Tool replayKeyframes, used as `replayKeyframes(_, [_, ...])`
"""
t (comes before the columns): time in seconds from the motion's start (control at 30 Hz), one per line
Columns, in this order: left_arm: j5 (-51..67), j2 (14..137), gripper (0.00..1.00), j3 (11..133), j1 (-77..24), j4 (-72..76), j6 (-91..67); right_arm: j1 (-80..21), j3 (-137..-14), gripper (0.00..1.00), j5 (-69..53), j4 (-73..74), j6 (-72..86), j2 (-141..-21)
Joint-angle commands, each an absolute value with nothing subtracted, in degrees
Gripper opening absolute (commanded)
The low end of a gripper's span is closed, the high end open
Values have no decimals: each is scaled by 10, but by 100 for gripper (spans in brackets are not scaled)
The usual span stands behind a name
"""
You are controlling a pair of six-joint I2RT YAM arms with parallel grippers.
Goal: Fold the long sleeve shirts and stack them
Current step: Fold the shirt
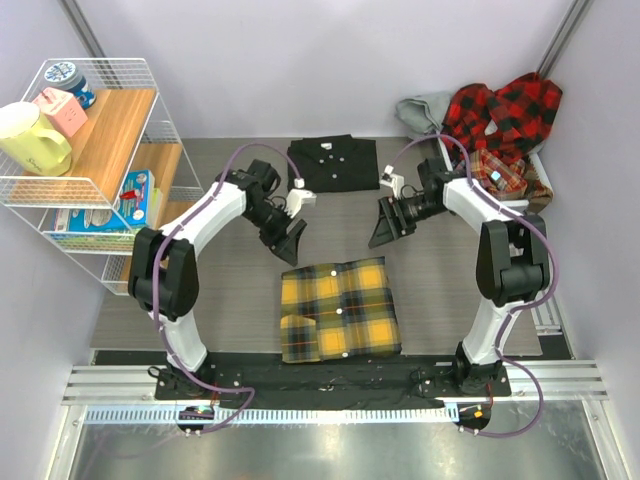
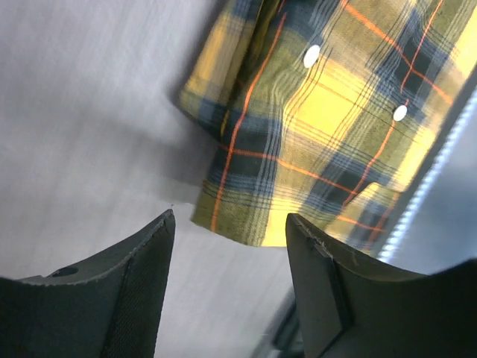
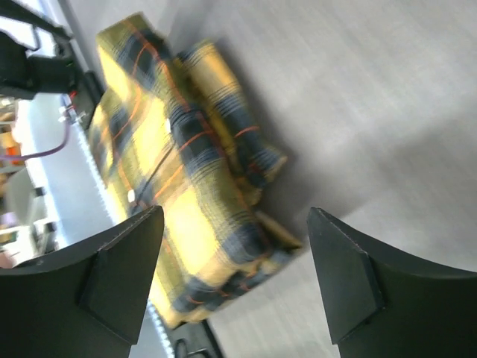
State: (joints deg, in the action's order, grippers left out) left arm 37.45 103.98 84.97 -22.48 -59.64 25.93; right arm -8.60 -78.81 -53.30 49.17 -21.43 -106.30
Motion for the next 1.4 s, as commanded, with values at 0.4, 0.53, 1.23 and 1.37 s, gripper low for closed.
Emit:
replayKeyframes(0.4, [448,1101,57,776,-203,-516,103,-107,-708,51,-554,445,-196,-1064])
replayKeyframes(0.53, [438,1093,56,780,-199,-514,80,-107,-704,24,-545,445,-205,-1063])
replayKeyframes(1.23, [499,944,65,549,-148,-244,-303,-107,-699,1,-532,441,-210,-1075])
replayKeyframes(1.37, [499,944,65,516,-147,-149,-369,-107,-698,1,-531,440,-211,-1078])
